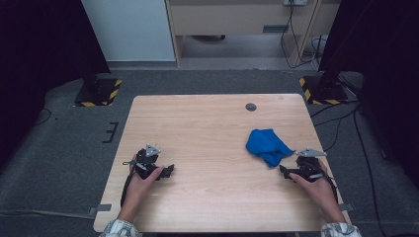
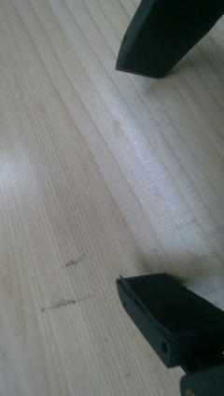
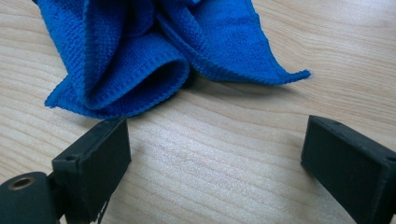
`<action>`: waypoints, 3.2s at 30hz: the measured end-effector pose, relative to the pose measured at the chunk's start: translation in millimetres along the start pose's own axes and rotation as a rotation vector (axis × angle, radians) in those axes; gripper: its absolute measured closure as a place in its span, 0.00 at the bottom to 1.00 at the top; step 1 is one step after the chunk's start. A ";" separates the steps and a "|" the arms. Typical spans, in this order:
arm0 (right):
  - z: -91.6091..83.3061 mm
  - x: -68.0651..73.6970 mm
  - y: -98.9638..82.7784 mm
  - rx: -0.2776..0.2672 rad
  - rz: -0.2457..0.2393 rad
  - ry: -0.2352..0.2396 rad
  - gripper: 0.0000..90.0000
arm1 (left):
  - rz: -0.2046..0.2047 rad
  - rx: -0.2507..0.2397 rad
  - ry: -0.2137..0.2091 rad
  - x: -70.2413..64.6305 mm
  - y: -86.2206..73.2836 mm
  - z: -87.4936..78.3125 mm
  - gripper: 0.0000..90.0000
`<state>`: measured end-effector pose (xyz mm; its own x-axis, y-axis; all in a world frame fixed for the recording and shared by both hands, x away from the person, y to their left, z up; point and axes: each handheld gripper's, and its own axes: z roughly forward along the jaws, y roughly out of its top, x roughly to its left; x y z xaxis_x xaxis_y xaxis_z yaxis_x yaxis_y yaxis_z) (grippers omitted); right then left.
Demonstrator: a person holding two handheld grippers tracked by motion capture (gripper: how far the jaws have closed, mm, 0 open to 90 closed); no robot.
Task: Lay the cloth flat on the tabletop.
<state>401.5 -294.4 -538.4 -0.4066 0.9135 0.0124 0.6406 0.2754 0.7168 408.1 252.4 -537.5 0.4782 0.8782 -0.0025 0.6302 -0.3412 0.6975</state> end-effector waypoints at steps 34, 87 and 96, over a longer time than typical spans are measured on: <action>-31.9 23.8 49.4 -0.170 -0.083 0.070 0.40 | -0.001 0.000 0.000 0.0 0.1 0.1 0.00; 46.5 214.8 83.1 -0.003 -0.403 0.419 0.74 | 0.002 0.000 -0.001 0.3 0.3 0.3 0.00; 52.2 226.0 78.9 0.010 -0.417 0.382 0.40 | -0.003 -0.002 0.001 0.0 0.2 0.0 0.00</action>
<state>394.1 -50.6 -515.4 -0.8326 0.5536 -0.0175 0.3803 0.5944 0.7086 408.3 252.3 -537.3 0.4760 0.8794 -0.0038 0.6305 -0.3383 0.6986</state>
